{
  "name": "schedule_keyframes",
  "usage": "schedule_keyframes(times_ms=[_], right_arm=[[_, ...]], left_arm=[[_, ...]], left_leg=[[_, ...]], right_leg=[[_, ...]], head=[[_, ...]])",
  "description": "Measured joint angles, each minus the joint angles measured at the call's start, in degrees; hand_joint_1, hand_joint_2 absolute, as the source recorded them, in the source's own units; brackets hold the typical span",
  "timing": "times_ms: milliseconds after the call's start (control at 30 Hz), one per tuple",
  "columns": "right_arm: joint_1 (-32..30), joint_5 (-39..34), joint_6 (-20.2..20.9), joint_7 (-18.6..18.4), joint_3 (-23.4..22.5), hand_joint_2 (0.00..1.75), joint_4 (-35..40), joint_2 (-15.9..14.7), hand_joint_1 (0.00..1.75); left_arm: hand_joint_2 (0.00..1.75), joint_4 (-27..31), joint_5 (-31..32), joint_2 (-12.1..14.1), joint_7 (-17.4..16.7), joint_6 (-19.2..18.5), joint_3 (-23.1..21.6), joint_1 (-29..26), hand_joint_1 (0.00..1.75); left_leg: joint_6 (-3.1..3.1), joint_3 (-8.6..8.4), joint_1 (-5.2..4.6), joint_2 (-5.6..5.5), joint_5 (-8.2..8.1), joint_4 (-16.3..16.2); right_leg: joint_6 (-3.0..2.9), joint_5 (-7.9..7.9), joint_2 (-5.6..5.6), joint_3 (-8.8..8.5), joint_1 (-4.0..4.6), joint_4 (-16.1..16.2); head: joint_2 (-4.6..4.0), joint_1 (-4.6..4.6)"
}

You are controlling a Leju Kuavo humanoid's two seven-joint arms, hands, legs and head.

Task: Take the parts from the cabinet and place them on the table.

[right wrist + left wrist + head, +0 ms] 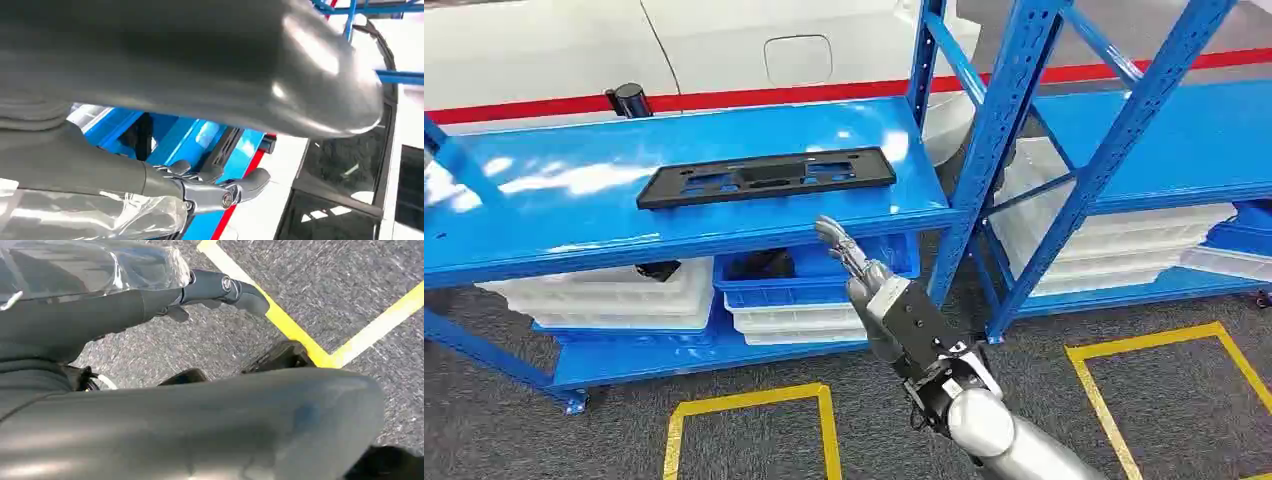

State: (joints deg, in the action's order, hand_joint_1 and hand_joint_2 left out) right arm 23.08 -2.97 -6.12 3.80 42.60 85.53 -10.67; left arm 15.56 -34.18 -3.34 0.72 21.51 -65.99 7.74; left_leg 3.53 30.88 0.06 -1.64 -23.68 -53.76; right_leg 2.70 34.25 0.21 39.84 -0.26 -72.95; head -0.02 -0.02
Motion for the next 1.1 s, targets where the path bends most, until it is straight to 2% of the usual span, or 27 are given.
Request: schedule_keyframes(times_ms=[33,67,100,133,167,200,233,333,367,400,433,467,500,533,567,600,667,700,733,833,867,900,933,1000,1033,1067,1100], right_arm=[[0.0,0.2,-0.1,-0.2,0.2,0.0,0.2,-0.1,0.0],[0.0,0.6,-0.2,-0.2,0.3,0.0,0.5,-0.2,0.0],[0.0,1.0,-0.4,-0.3,0.5,0.0,0.8,-0.2,0.0],[0.0,1.6,-0.6,-0.4,0.5,0.0,1.1,-0.3,0.0],[0.1,2.4,-0.8,-0.6,0.6,0.0,1.4,-0.3,0.0],[0.1,3.0,-1.0,-0.8,0.7,0.0,1.6,-0.5,0.0],[0.1,3.6,-1.2,-1.1,0.8,0.0,1.8,-0.5,0.0],[0.3,5.8,-2.1,-1.8,1.2,0.0,2.5,-0.7,0.0],[0.5,7.1,-2.4,-2.2,1.3,0.0,2.9,-0.7,0.0],[0.5,8.5,-2.8,-2.5,1.4,0.0,3.2,-0.7,0.0],[0.6,9.4,-3.2,-2.8,1.4,0.0,3.5,-0.7,0.0],[0.6,9.8,-3.2,-3.1,1.5,0.0,3.5,-0.8,0.0],[0.5,10.4,-3.4,-3.3,1.6,0.0,3.5,-0.9,0.0],[0.5,11.1,-3.6,-3.5,1.7,0.0,3.6,-0.9,0.0],[0.5,12.3,-4.0,-4.0,1.9,0.0,3.7,-1.0,0.0],[0.5,14.3,-4.8,-4.6,2.0,0.0,3.8,-1.1,0.0],[0.6,19.5,-6.7,-6.3,2.1,0.0,4.2,-1.2,0.0],[0.6,21.8,-7.4,-7.1,2.1,0.0,4.4,-1.3,0.0],[0.7,24.1,-8.0,-7.9,2.1,0.0,4.5,-1.4,0.0],[0.8,30.5,-9.0,-9.9,2.5,0.0,4.5,-1.6,0.0],[0.7,32.4,-9.3,-10.4,2.5,0.0,4.8,-1.8,0.0],[0.7,34.0,-9.6,-10.5,2.5,0.0,5.0,-2.1,0.0],[0.7,35.3,-9.9,-10.7,2.5,0.0,5.1,-2.2,0.0],[0.4,37.2,-10.2,-11.4,2.8,0.0,5.1,-2.7,0.0],[0.2,38.1,-10.4,-11.6,2.9,0.0,5.1,-2.9,0.0],[0.1,39.0,-10.5,-11.8,2.9,0.0,5.1,-3.1,0.0],[0.1,40.2,-10.8,-12.0,3.0,0.0,5.2,-3.3,0.0]], left_arm=[[0.0,-0.1,0.0,0.0,0.0,0.0,0.0,-0.1,0.0],[0.0,-0.2,0.0,0.0,0.0,0.0,-0.1,-0.1,0.0],[0.0,-0.2,0.0,0.0,0.0,0.0,-0.1,-0.1,0.0],[0.0,-0.2,0.0,0.0,0.0,0.0,-0.2,0.0,0.0],[0.0,-0.2,0.0,-0.1,0.0,0.0,-0.3,0.0,0.0],[0.0,-0.2,0.0,-0.1,0.0,0.0,-0.3,0.1,0.0],[0.0,-0.2,0.0,-0.1,0.0,0.0,-0.3,0.2,0.0],[0.0,-0.4,0.0,-0.1,0.0,0.0,-0.3,0.0,0.0],[0.0,-0.4,0.0,-0.1,0.0,0.0,-0.4,0.0,0.0],[0.0,-0.4,0.0,-0.1,0.0,0.0,-0.4,0.1,0.0],[0.0,-0.4,0.0,-0.1,0.0,0.0,-0.4,0.3,0.0],[0.0,-0.4,0.0,-0.1,0.0,0.0,-0.4,0.3,0.0],[0.0,-0.4,0.0,-0.2,0.0,0.0,-0.4,0.3,0.0],[0.0,-0.4,0.1,-0.2,0.0,0.0,-0.4,0.3,0.0],[0.0,-0.4,0.1,-0.2,0.0,0.0,-0.4,0.2,0.0],[0.0,-0.4,0.1,-0.2,0.0,0.0,-0.4,0.2,0.0],[0.0,-0.4,0.1,-0.1,0.0,0.0,-0.5,0.2,0.0],[0.0,-0.4,0.1,-0.1,0.0,0.0,-0.5,0.3,0.0],[0.0,-0.5,0.1,-0.2,0.0,0.0,-0.5,0.3,0.0],[0.0,-0.5,0.2,-0.2,-0.1,0.0,-0.5,0.3,0.0],[0.0,-0.5,0.2,-0.2,-0.2,0.0,-0.5,0.3,0.0],[0.0,-0.5,0.3,-0.2,-0.3,0.0,-0.5,0.4,0.0],[0.0,-0.5,0.4,-0.2,-0.3,0.0,-0.5,0.5,0.0],[0.0,-0.5,0.4,-0.3,-0.3,0.0,-0.5,0.8,0.0],[0.0,-0.5,0.5,-0.3,-0.3,0.0,-0.5,0.8,0.0],[0.0,-0.5,0.5,-0.3,-0.3,0.0,-0.6,0.8,0.0],[0.0,-0.5,0.6,-0.3,-0.3,0.0,-0.7,0.8,0.0]], left_leg=[[0.0,0.0,0.0,-0.37,0.0,0.0],[-0.01,-0.03,0.02,-0.82,0.0,0.0],[-0.03,-0.12,0.06,-1.41,-0.01,-0.1],[-0.08,-0.25,0.09,-2.04,-0.03,-0.1],[-0.22,-0.23,0.12,-2.59,-0.06,-0.2],[-0.58,0.11,-0.1,-2.97,-0.11,-0.3],[-0.93,0.41,-0.03,-3.47,0.01,-0.4],[-1.99,0.98,0.2,-4.87,0.31,-0.1],[-2.09,1.13,0.42,-3.89,-0.26,-0.8],[-2.31,2.31,0.05,-1.61,-1.92,-3.4],[-2.58,4.8,0.16,-0.28,-4.42,-8.3],[-2.78,7.46,0.3,0.34,-6.62,-13.7],[-2.94,9.69,0.36,0.61,-8.0,-18.1],[-3.05,10.89,0.44,0.7,-8.12,-20.2],[-3.15,10.48,0.54,0.79,-6.99,-19.0],[-3.29,8.71,0.65,0.98,-4.98,-15.3],[-3.23,2.4,0.8,2.13,-0.01,-3.3],[-2.93,1.07,0.58,3.0,-0.08,-0.2],[-2.57,0.98,0.27,2.5,0.27,-0.2],[-1.69,1.03,0.03,2.31,0.16,-0.3],[-1.21,0.55,0.56,2.18,0.49,0.2],[-1.02,0.47,0.51,2.03,0.49,0.2],[-0.63,0.43,0.52,1.95,0.45,0.2],[-0.46,0.46,0.42,1.46,0.37,0.2],[-0.46,0.43,0.42,1.22,0.36,0.2],[-0.47,0.38,0.42,0.94,0.36,0.1],[-0.5,0.32,0.43,0.64,0.34,0.1]], right_leg=[[0.06,-0.21,0.0,0.74,-0.04,-1.3],[0.05,-1.73,0.01,-0.08,-0.08,0.5],[0.02,-4.28,0.11,-2.31,-0.15,4.9],[-0.06,-7.11,0.46,-5.35,-0.25,10.9],[-0.08,-9.16,2.6,-8.0,-0.52,16.2],[-0.14,-8.45,5.08,-8.78,-0.68,17.9],[-0.57,-8.78,4.01,-8.53,-0.55,18.0],[-1.52,-9.02,2.38,-8.46,-0.2,18.2],[-1.89,-9.25,1.53,-8.55,-0.51,18.5],[-2.13,-9.18,1.05,-8.6,-0.51,18.6],[-2.39,-9.11,0.21,-8.62,-0.4,18.5],[-2.49,-9.04,-0.57,-8.63,-0.29,18.5],[-2.56,-8.98,-1.32,-8.6,-0.23,18.5],[-2.56,-8.92,-1.98,-8.61,-0.21,18.5],[-2.54,-8.84,-2.6,-8.65,-0.22,18.5],[-2.48,-8.76,-2.68,-8.71,-0.23,18.5],[-2.14,-8.55,-3.29,-9.02,-0.23,18.5],[-1.87,-8.44,-3.36,-9.08,-0.01,18.5],[-1.59,-8.33,-3.36,-9.09,0.15,18.4],[-0.62,-8.38,-3.47,-9.37,0.08,18.6],[-0.23,-7.8,-2.99,-9.33,-0.26,18.2],[-0.06,-6.58,-2.01,-8.72,-0.29,16.4],[0.11,-4.16,-1.29,-6.79,-0.31,12.3],[0.38,0.15,-0.88,-1.72,-0.35,2.0],[0.44,0.56,-0.88,-0.16,-0.37,-0.8],[0.44,-0.38,-0.88,-0.06,-0.37,-0.5],[0.38,-2.46,-0.88,-1.26,-0.4,2.4]], head=[[0.0,0.0],[0.0,0.0],[0.0,0.0],[0.0,0.0],[0.0,0.02],[0.0,-0.02],[0.02,0.0],[0.0,-0.02],[0.02,-0.02],[0.0,-0.26],[0.0,-0.37],[0.0,-0.37],[0.02,-0.37],[0.0,-0.37],[0.0,-0.39],[0.0,-0.37],[0.0,-0.39],[0.0,-0.39],[0.0,-0.26],[0.0,-0.26],[0.0,-0.26],[0.0,-0.22],[0.02,-0.09],[0.02,-0.02],[0.0,0.0],[0.0,0.0],[0.0,0.0]])
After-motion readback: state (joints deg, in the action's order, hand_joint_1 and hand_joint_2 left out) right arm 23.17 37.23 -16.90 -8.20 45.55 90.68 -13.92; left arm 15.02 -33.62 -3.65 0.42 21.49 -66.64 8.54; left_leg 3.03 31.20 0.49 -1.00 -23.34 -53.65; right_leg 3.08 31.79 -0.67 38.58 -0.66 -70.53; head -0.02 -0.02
